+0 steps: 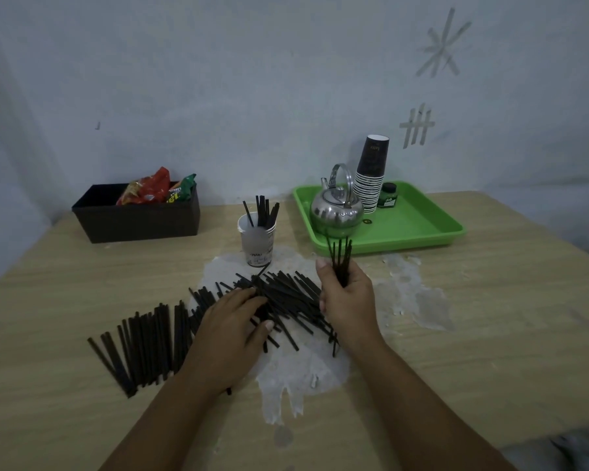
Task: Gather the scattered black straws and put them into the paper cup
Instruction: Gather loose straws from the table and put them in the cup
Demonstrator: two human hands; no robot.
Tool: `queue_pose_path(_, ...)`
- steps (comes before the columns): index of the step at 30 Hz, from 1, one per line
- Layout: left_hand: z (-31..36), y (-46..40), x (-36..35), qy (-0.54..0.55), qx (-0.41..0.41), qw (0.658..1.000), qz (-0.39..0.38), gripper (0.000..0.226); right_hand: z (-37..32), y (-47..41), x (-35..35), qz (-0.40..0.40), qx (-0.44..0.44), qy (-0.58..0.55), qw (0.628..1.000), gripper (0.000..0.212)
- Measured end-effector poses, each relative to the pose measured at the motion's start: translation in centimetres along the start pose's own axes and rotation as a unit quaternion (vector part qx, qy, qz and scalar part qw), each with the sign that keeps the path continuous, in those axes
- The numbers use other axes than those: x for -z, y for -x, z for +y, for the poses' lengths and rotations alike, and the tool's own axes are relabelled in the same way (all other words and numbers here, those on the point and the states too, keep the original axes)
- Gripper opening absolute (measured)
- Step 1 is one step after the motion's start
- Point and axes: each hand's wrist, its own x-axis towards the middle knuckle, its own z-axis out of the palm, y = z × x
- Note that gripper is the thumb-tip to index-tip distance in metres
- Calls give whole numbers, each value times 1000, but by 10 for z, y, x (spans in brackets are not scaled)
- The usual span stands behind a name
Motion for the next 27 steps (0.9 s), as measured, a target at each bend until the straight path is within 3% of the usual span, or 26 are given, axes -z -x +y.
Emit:
queue_pose_path(8,1,1,1,-1,5,1000,-1,51,-11,-3,-4,35,-58,43,997,62)
queue_pose_path(14,3,0,2,2,4,1000,3,55,-9,-7,-7,-3,-14,2,1000,18)
queue_pose_path(22,4,0,4,22,6,1000,19,51,-12,-4,-7,7,58,-29,998,19)
queue_pose_path(27,6,0,5,23,9,999,23,50,-1,8,-7,-1,46,-4,999,23)
